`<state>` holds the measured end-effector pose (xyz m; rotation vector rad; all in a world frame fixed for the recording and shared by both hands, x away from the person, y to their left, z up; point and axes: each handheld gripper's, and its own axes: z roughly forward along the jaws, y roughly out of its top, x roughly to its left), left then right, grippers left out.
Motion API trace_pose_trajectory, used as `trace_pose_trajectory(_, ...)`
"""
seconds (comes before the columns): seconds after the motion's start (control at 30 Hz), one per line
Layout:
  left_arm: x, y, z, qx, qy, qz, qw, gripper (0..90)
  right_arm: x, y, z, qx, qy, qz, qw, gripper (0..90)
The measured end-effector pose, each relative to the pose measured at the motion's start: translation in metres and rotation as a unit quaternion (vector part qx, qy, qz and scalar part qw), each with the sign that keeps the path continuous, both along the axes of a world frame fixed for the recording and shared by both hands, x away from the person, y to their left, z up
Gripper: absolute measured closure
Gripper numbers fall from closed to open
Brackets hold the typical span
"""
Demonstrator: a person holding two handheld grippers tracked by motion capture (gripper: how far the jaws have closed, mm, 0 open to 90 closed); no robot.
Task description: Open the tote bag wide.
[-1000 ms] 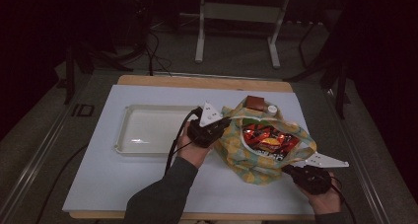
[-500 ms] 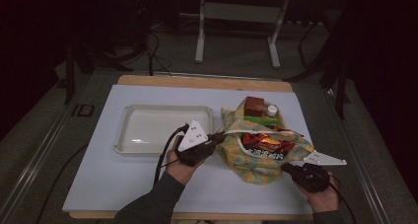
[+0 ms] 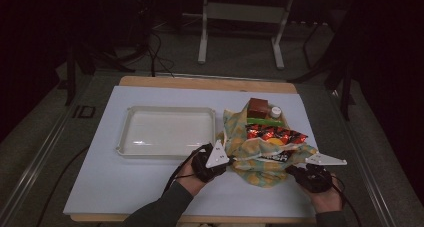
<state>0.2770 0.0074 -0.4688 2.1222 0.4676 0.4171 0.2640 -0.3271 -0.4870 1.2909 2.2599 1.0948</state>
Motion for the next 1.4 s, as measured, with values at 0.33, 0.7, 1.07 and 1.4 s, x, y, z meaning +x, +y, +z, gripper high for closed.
trace_pose_trajectory(0.33, 0.016, -0.004, -0.027, 0.042, 0.036, 0.026, 0.9981, 88.5, -0.007, -0.014, 0.002, 0.007, 0.006, -0.005, 0.9999, 76.8)
trace_pose_trajectory(0.7, 0.019, -0.007, -0.037, 0.056, 0.042, 0.036, 0.9969, 88.5, -0.015, -0.031, 0.012, 0.015, -0.006, -0.021, 0.9996, 72.8)
trace_pose_trajectory(1.07, 0.019, -0.005, -0.045, 0.051, 0.055, 0.041, 0.9964, 88.2, -0.017, -0.043, 0.031, 0.032, -0.037, -0.042, 0.9979, 77.9)
trace_pose_trajectory(1.4, 0.017, -0.007, -0.049, 0.054, 0.058, 0.039, 0.9961, 88.0, -0.019, -0.044, 0.068, 0.04, -0.093, -0.046, 0.9938, 79.3)
